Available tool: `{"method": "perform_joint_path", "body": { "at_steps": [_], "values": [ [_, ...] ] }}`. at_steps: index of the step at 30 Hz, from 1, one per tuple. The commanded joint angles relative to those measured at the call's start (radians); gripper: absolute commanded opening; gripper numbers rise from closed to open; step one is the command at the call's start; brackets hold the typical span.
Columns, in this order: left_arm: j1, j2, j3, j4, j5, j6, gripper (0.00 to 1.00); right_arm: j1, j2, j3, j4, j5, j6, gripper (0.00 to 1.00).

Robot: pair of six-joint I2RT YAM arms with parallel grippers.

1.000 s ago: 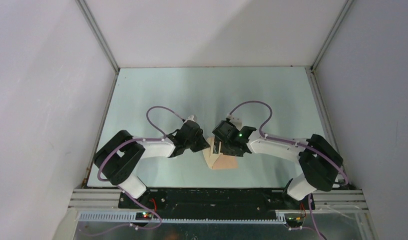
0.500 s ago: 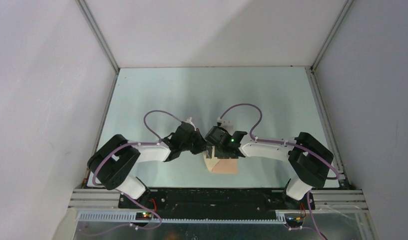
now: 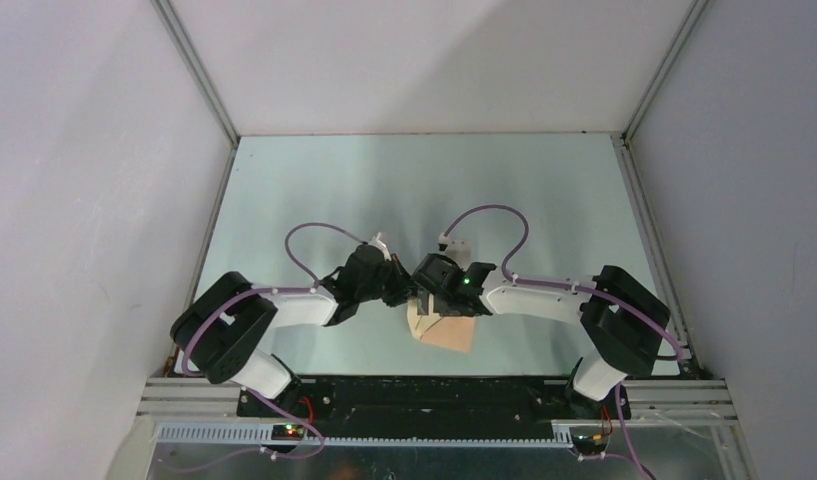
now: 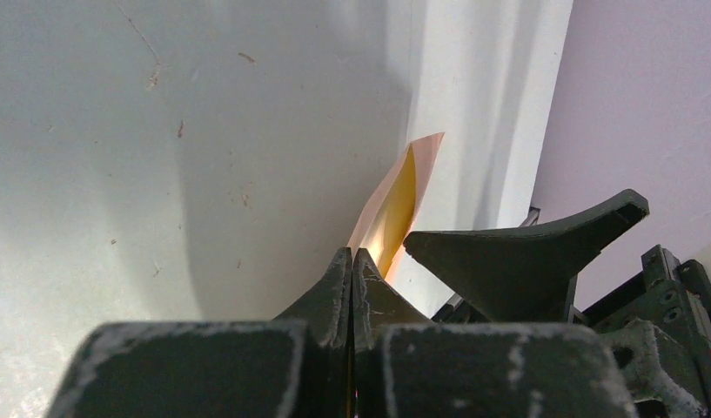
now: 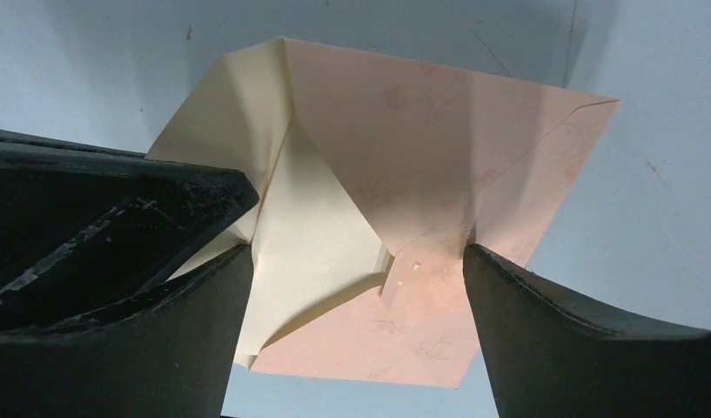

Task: Place the letter into the envelope and seal it
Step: Place the envelope at the center of the board.

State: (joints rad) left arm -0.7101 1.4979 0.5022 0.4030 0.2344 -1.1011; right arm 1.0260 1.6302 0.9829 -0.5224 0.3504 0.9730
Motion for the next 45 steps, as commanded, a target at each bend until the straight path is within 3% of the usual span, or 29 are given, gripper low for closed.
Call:
{"method": "perform_joint_path", "body": {
  "at_steps": [1,11,32,45],
  "values": [
    [0.005,-0.025,-0.008,0.052,0.037,-0.025,0.00,0.008,-0.017,0.022,-0.047,0.094,0.031,0.93],
    [0.006,-0.028,-0.002,0.023,0.041,-0.015,0.00,0.020,-0.013,0.032,-0.096,0.123,0.025,0.93],
    [0.015,-0.008,0.045,-0.034,0.049,0.014,0.00,0.098,0.015,0.024,-0.140,0.038,-0.182,0.92],
    [0.021,-0.010,0.064,-0.064,0.068,0.043,0.00,0.104,-0.005,0.019,-0.212,0.092,-0.248,0.91]
  ]
}}
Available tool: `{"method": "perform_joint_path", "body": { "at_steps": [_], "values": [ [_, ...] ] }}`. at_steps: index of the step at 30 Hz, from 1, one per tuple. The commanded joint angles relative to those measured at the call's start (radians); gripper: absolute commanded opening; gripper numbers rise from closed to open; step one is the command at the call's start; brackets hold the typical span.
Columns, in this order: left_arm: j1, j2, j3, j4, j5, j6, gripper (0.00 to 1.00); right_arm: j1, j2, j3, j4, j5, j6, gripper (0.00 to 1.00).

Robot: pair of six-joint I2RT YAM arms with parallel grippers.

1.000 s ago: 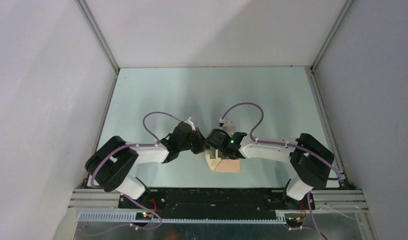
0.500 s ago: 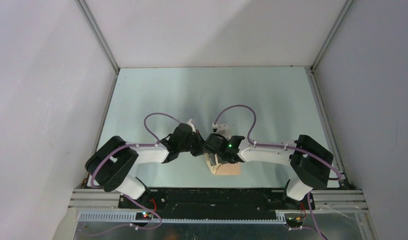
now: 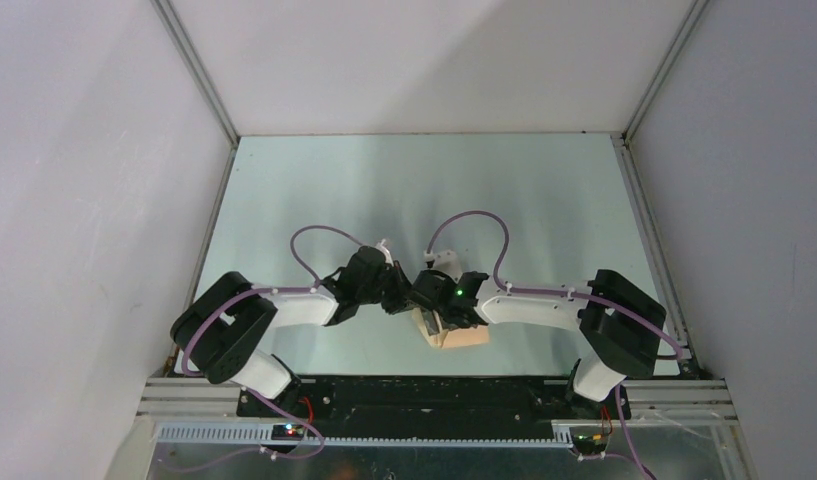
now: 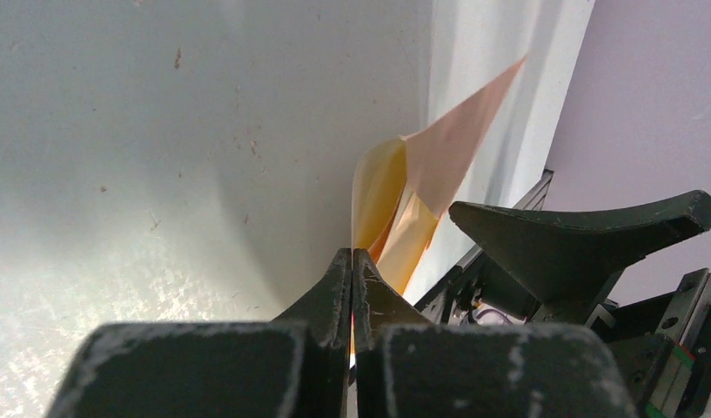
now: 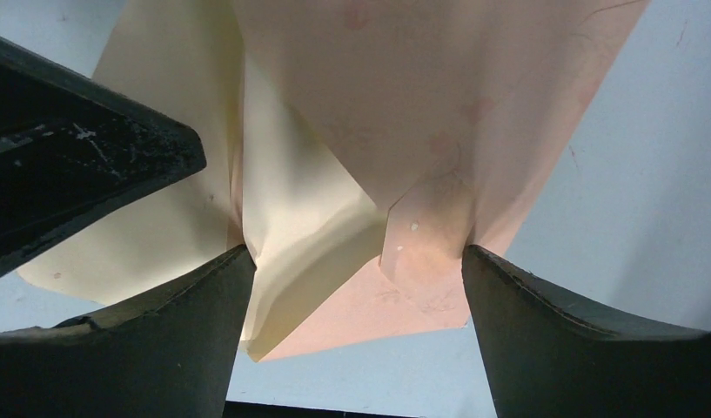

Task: Place the letter into the envelope and seal it
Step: Place the envelope at the center of the board.

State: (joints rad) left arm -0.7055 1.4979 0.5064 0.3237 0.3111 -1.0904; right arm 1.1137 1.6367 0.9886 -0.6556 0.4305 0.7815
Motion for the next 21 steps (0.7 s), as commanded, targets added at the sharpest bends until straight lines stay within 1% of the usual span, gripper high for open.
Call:
{"method": "perform_joint_path", "body": {
  "at_steps": [1,6,10,11,12,17,21],
  "values": [
    [0.017,-0.010,0.062,0.011,-0.008,0.035,0.00,0.019,-0.028,0.014,-0.072,-0.006,-0.072,0.91],
    [0.018,-0.007,0.069,0.006,0.000,0.045,0.00,0.041,-0.083,0.017,-0.022,-0.102,-0.124,0.91],
    [0.017,0.003,0.070,0.019,0.014,0.044,0.00,0.033,-0.111,0.027,0.021,-0.136,-0.097,0.94],
    [0.017,0.006,0.070,0.023,0.018,0.043,0.00,0.029,-0.112,0.027,0.028,-0.137,-0.069,0.97],
    [0.018,0.007,0.070,0.027,0.020,0.041,0.00,0.018,-0.107,0.027,0.038,-0.135,-0.046,0.97],
    [0.017,0.007,0.074,0.035,0.034,0.040,0.00,-0.020,-0.050,0.027,0.067,-0.116,-0.026,0.94],
    [0.017,0.003,0.075,0.027,0.041,0.049,0.00,-0.038,-0.034,0.027,0.029,-0.074,-0.042,0.94]
  ]
}}
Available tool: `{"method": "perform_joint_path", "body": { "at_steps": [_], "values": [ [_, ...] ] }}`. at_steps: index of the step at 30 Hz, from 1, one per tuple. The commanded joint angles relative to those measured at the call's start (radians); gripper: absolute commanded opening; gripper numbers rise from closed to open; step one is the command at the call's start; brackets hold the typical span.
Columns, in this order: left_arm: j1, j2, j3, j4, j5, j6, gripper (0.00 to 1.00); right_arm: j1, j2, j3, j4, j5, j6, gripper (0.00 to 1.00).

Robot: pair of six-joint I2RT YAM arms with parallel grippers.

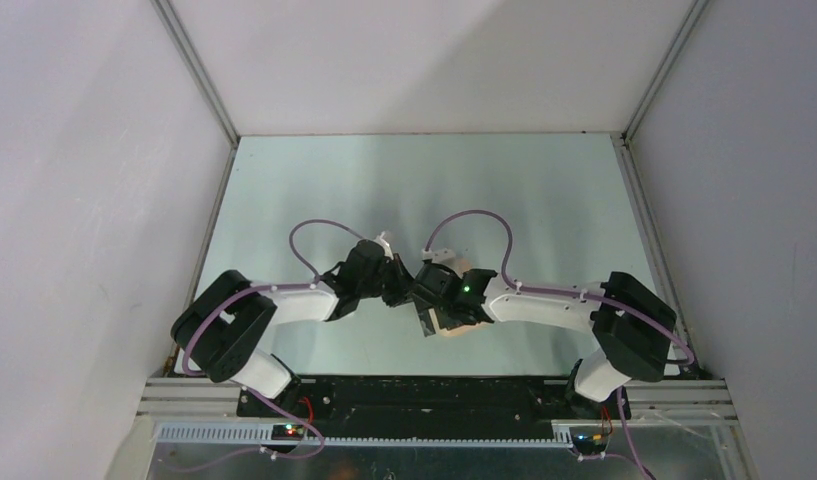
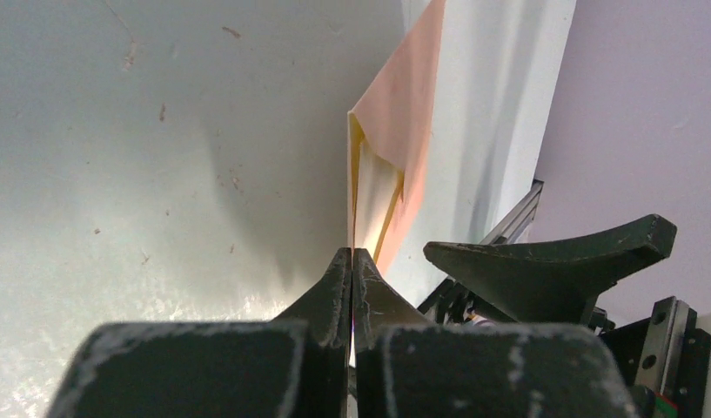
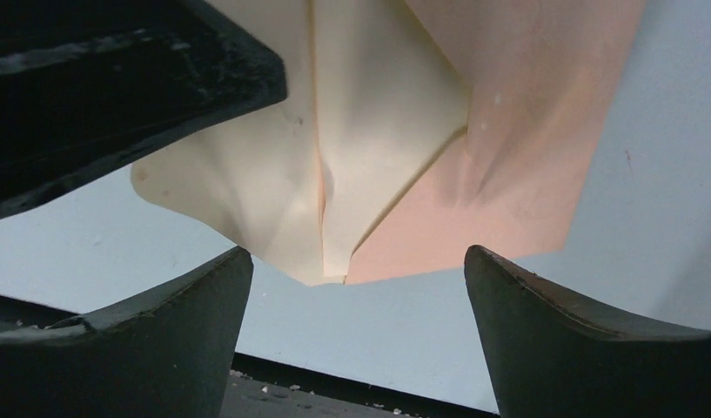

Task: Place the letter into the envelope and seal it
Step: Place the envelope at the center of the board.

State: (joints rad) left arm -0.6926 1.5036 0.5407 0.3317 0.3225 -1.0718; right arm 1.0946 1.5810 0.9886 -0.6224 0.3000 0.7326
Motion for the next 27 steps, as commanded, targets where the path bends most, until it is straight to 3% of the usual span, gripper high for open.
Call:
{"method": "perform_joint_path", "body": {
  "at_steps": [1,7,14,20,27],
  "values": [
    [0.004,-0.001,0.040,0.019,0.031,0.032,0.00,-0.022,0.022,0.026,-0.012,0.067,-0.005,0.94],
    [0.004,0.010,0.041,0.026,0.038,0.031,0.00,-0.038,0.023,0.022,-0.020,0.056,-0.037,0.94],
    [0.005,0.023,0.048,0.009,0.037,0.044,0.00,-0.015,-0.140,-0.006,0.086,-0.102,-0.140,0.95],
    [0.005,0.043,0.082,-0.104,0.006,0.101,0.00,-0.028,-0.216,-0.057,0.094,-0.050,-0.157,0.96],
    [0.004,0.078,0.101,-0.173,-0.008,0.138,0.00,-0.088,-0.106,-0.068,0.042,0.021,-0.208,0.96]
  ]
}}
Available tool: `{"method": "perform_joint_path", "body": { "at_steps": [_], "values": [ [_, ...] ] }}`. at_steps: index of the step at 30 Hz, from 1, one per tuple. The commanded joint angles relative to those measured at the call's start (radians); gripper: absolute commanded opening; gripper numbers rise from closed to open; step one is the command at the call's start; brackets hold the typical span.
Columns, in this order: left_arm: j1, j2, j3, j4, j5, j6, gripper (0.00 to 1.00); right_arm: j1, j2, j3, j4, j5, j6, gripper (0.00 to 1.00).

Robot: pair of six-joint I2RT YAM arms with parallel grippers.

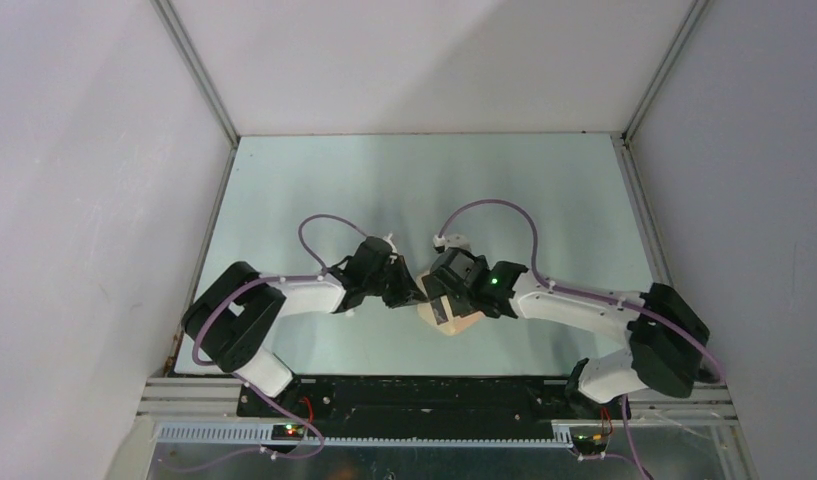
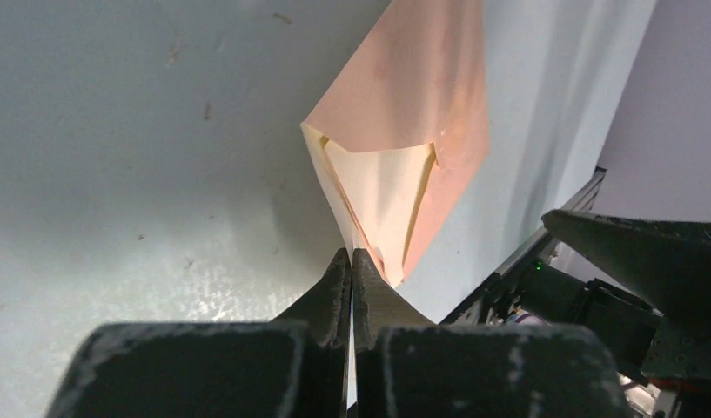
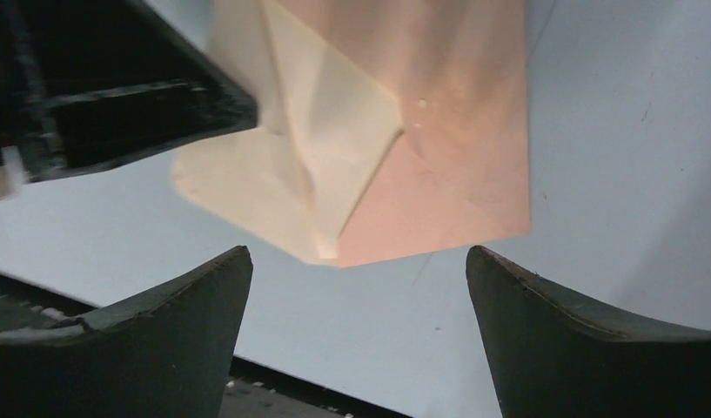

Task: Place the letter into the envelope and seal it
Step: Place the envelope at the center of the board.

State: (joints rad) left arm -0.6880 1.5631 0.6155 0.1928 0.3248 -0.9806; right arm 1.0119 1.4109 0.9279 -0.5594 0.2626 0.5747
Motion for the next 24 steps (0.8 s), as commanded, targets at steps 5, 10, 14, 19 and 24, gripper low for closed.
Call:
{"method": "perform_joint_path", "body": {
  "at_steps": [5,10,14,19,24],
  "values": [
    [0.000,0.022,0.024,-0.025,-0.006,0.042,0.00,0.000,0.144,-0.008,0.011,0.040,-0.068,0.96],
    [0.002,0.012,0.028,-0.033,-0.004,0.047,0.00,0.009,0.191,-0.008,0.036,0.015,-0.094,0.96],
    [0.002,0.012,0.034,-0.038,0.005,0.052,0.00,0.015,0.238,-0.008,0.041,0.013,-0.128,0.96],
    [0.002,0.015,0.042,-0.046,0.027,0.069,0.00,0.008,0.280,-0.008,0.043,0.048,-0.168,0.95],
    [0.004,0.017,0.053,-0.073,0.060,0.106,0.00,-0.035,0.262,-0.009,0.044,0.063,-0.205,0.95]
  ]
}}
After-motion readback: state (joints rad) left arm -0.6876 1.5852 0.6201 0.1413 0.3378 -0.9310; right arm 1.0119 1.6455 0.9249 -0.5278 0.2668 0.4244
